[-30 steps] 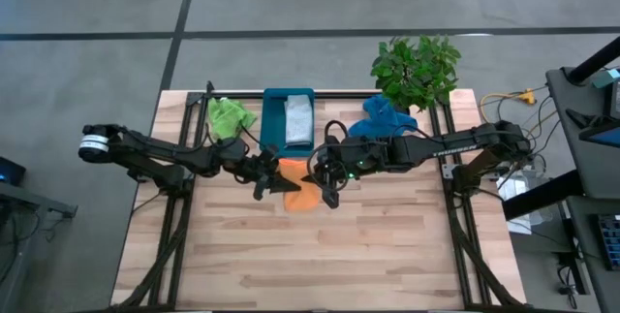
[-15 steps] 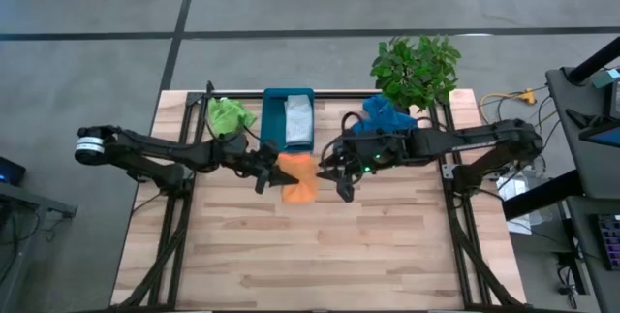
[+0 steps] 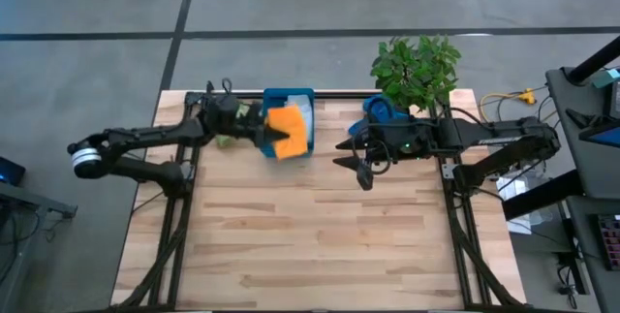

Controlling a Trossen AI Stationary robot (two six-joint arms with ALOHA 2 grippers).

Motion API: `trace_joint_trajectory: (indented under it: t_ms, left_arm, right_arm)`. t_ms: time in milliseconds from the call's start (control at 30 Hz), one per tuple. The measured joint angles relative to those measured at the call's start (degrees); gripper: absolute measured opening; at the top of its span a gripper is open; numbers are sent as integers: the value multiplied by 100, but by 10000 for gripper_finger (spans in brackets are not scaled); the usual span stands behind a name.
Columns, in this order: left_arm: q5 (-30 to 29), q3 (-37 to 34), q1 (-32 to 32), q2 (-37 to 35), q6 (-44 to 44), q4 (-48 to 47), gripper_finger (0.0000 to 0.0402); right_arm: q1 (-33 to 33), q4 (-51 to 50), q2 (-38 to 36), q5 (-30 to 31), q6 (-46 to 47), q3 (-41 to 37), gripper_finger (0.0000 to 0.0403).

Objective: Fold microfiber towels
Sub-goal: Put the orange microfiber cloth into the blue bin

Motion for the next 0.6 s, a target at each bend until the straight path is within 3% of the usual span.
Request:
trace_joint_trajectory:
  t_ms: [233, 500, 600]
  left_arm:
    - [788, 427, 1038, 622, 572, -987, 0]
    - [1012, 1465, 1072, 2308, 856, -1175, 0]
    - [1007, 1945, 1072, 2798, 1225, -1716, 0]
  right_arm:
    - [0, 4, 53, 94, -328, -9, 179]
    - [0, 7, 118, 92, -367, -31, 173]
    - [0, 7, 105, 92, -266, -33, 173]
